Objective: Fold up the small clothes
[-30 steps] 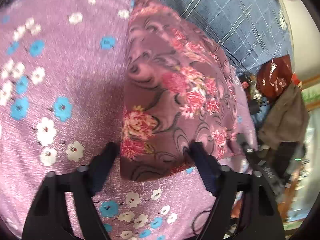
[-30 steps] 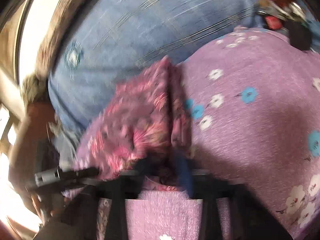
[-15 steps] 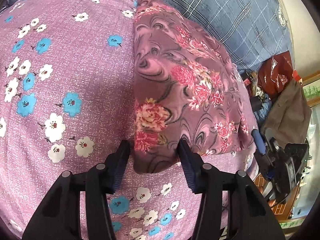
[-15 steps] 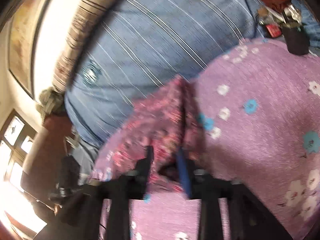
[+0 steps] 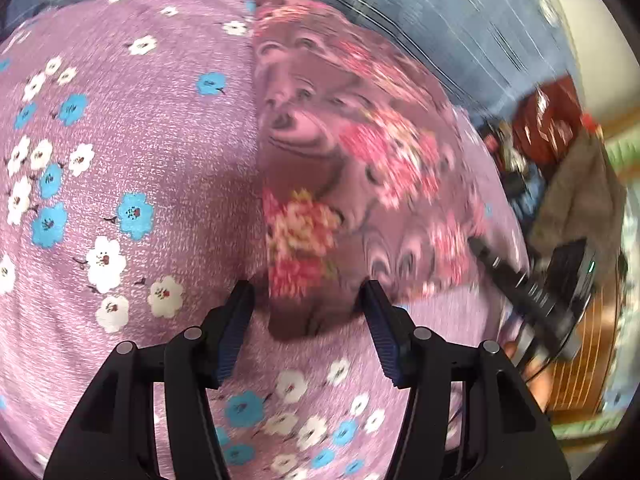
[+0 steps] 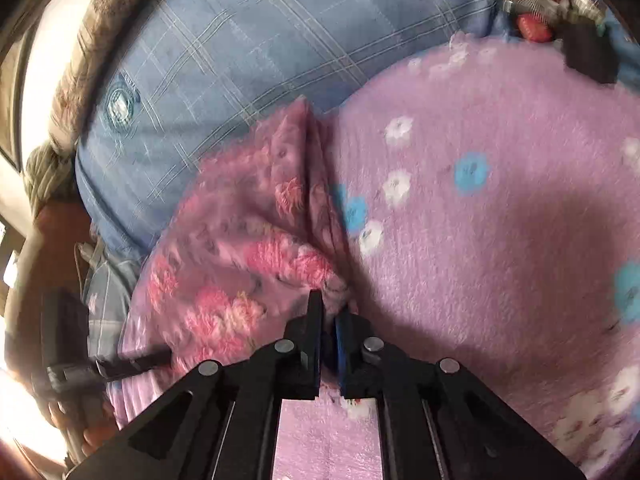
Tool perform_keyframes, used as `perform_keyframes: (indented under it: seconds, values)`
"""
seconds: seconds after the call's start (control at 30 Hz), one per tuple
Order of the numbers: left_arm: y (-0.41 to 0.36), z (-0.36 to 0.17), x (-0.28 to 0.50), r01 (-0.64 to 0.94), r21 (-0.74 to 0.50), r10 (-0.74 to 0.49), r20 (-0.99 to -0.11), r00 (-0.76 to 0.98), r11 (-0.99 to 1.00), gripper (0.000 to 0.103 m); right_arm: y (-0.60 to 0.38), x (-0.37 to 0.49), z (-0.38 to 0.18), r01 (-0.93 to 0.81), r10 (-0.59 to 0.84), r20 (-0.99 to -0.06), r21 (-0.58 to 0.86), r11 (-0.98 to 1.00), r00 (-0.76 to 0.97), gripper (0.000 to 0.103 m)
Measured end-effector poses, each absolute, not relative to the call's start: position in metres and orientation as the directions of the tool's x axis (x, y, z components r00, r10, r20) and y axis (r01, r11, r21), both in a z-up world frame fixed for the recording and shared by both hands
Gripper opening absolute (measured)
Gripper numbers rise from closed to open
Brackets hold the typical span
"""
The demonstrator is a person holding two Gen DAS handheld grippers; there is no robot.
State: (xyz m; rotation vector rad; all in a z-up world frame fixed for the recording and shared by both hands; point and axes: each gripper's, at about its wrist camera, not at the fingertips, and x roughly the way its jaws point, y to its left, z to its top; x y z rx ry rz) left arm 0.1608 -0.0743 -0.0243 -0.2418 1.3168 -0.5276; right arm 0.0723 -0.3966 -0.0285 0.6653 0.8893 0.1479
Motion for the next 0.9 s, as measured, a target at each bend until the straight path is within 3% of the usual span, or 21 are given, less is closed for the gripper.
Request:
perform_keyframes:
  seconds: [0.1,0.13,0.2,0.23,0.27,0.4,0.43,0.5,0.6,0.63,0.7,0.73,0.77,0.8,0.9]
  values:
    - [-0.064,-0.013,0.163,0.253,-0.519,-0.560,-0.818,0.129,0.817,0.055,-0.412,0.073,-0.001,0.138,0.388,-0.601,0.646,0.751,0.699,0.022]
    - [-0.061,-0.007,0.168,0.253,-0.536,-0.579,-0.803,0.142,0.806,0.055,-0.417,0.078,0.008,0.126,0.383,-0.572,0.658,0.743,0.725,0.033]
    - [-0.056,0.007,0.189,0.233,-0.544,-0.587,-0.786,0.197,0.806,0.066,-0.420,0.100,0.017,0.123,0.374,-0.566,0.654,0.746,0.735,0.047]
    - [-0.056,0.010,0.200,0.220,-0.537,-0.577,-0.787,0.219,0.815,0.071,-0.417,0.114,0.020,0.120,0.375,-0.571,0.647,0.753,0.730,0.048]
    - [-0.059,0.010,0.213,0.208,-0.528,-0.566,-0.791,0.234,0.824,0.078,-0.413,0.131,0.019,0.112,0.385,-0.580,0.642,0.758,0.718,0.048]
    - [-0.079,-0.011,0.273,0.116,-0.549,-0.561,-0.813,0.157,0.828,0.077,-0.390,0.196,-0.002,0.170,0.360,-0.674,0.586,0.793,0.645,0.048]
    - [-0.080,-0.015,0.279,0.102,-0.556,-0.566,-0.812,0.145,0.825,0.076,-0.383,0.210,-0.007,0.178,0.355,-0.700,0.566,0.805,0.619,0.038]
    - [-0.089,-0.014,0.289,0.121,-0.565,-0.578,-0.802,0.148,0.816,0.068,-0.369,0.228,-0.011,0.139,0.358,-0.732,0.522,0.842,0.580,0.006]
    - [-0.097,-0.010,0.292,0.165,-0.494,-0.520,-0.817,0.247,0.854,0.068,-0.383,0.223,0.011,0.084,0.345,-0.612,0.561,0.824,0.712,0.006]
    - [-0.100,-0.018,0.294,0.165,-0.462,-0.491,-0.833,0.257,0.871,0.069,-0.389,0.226,0.005,0.118,0.331,-0.622,0.568,0.815,0.710,0.006]
    - [-0.105,-0.037,0.302,0.163,-0.438,-0.466,-0.857,0.221,0.884,0.070,-0.393,0.241,-0.030,0.210,0.318,-0.755,0.511,0.834,0.573,0.007]
    - [-0.105,-0.034,0.300,0.176,-0.435,-0.467,-0.850,0.243,0.883,0.070,-0.393,0.240,-0.039,0.216,0.326,-0.775,0.503,0.837,0.541,0.005]
    - [-0.105,-0.028,0.297,0.185,-0.422,-0.458,-0.855,0.242,0.887,0.069,-0.396,0.233,-0.032,0.205,0.324,-0.749,0.518,0.830,0.578,0.006]
    - [-0.103,-0.021,0.293,0.191,-0.420,-0.457,-0.856,0.242,0.887,0.067,-0.399,0.222,-0.019,0.198,0.318,-0.723,0.530,0.824,0.614,0.015]
    - [-0.093,-0.001,0.270,0.200,-0.491,-0.530,-0.803,0.273,0.848,0.068,-0.400,0.185,0.017,0.076,0.383,-0.598,0.600,0.797,0.704,0.015]
